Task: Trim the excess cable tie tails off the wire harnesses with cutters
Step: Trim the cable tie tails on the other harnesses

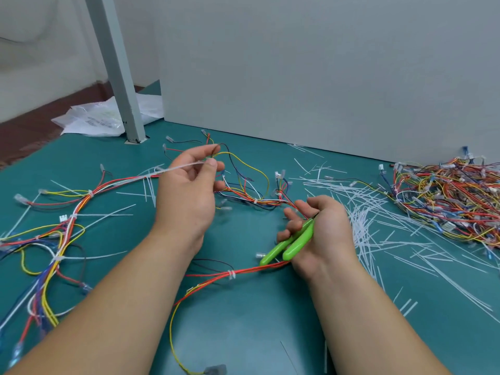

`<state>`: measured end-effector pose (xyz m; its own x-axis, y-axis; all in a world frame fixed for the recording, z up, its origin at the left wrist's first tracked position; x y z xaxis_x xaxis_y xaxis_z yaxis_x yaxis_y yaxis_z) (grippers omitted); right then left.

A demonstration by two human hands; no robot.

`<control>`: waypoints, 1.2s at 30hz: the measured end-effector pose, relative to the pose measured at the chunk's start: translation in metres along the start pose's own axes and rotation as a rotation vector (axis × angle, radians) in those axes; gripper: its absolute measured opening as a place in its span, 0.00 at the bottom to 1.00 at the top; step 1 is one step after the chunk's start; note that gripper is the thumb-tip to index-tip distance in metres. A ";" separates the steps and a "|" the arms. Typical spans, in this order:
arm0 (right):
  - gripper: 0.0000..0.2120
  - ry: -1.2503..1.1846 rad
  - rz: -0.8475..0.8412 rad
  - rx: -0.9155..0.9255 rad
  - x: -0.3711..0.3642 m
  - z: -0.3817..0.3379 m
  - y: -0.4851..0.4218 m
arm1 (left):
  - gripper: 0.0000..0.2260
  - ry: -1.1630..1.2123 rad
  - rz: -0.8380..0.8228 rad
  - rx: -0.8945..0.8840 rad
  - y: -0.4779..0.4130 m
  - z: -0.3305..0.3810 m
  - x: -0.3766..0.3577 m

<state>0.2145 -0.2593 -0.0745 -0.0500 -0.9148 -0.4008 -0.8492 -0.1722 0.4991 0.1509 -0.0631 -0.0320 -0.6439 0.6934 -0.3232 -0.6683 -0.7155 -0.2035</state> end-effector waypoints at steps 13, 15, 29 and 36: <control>0.37 -0.352 -0.316 0.221 -0.014 -0.019 -0.002 | 0.05 -0.629 -0.531 -0.101 0.026 -0.011 -0.030; 0.36 -0.353 -0.351 0.169 -0.016 -0.017 -0.003 | 0.04 -0.751 -0.650 -0.156 0.034 -0.013 -0.036; 0.16 -0.138 -0.287 0.039 -0.013 -0.009 -0.006 | 0.06 -1.096 -0.544 0.056 0.023 -0.038 -0.021; 0.05 -0.038 -0.172 0.254 -0.013 -0.016 0.001 | 0.09 -1.045 -0.300 0.005 0.014 -0.031 -0.008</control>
<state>0.2226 -0.2534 -0.0560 0.0903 -0.8651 -0.4935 -0.9509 -0.2222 0.2155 0.1589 -0.0814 -0.0611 -0.4512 0.5712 0.6857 -0.8513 -0.5060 -0.1387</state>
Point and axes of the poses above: each hand's wrist, its own y-axis away from the middle knuckle, its own x-axis out of the back of the hand, z = x × y, the point moved 6 cm from there along -y, towards the middle knuckle, and after that the axes turned 7 degrees about y, right-handed, at the moved point
